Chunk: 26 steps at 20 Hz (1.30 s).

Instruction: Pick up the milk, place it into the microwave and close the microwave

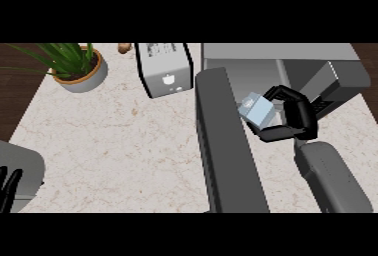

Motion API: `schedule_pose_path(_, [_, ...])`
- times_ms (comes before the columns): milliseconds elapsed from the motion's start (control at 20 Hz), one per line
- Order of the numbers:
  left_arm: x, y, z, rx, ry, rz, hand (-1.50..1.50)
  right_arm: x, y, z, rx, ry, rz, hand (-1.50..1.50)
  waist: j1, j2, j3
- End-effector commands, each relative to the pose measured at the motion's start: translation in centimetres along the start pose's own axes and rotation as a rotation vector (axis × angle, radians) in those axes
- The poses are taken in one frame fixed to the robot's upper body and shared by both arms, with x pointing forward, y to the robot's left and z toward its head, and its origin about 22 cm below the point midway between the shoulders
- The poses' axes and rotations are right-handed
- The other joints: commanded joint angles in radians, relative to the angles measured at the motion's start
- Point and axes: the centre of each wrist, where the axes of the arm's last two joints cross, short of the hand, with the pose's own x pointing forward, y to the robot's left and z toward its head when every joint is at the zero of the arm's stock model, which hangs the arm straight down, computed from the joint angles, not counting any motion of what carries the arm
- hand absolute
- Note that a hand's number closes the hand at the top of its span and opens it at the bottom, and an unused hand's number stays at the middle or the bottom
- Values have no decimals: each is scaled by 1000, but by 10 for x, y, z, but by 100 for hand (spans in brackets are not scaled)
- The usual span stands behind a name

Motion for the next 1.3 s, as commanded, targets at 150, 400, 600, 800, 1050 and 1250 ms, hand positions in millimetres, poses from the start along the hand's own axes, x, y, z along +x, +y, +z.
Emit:
schedule_pose_path(150, [-12,13,-12,-4,7,-7,-150,-3,20,-57,21,40,27,150,11,5,1])
schedule_pose_path(400, [-12,15,-5,-20,10,37,-150,-3,22,-85,7,22,68,150,33,12,1])
schedule_pose_path(600, [-18,6,-8,-54,1,23,-150,-6,28,-92,12,34,77,150,46,19,2])
schedule_pose_path(800, [-10,14,-15,-73,-3,28,-150,1,28,-104,-23,21,149,150,72,30,2])
schedule_pose_path(1050, [-8,4,-27,-95,-33,25,-150,20,7,-125,-41,2,258,150,89,44,3])
schedule_pose_path(1250, [-12,8,-32,-128,-36,35,-150,21,20,-129,-58,16,300,150,111,52,3])
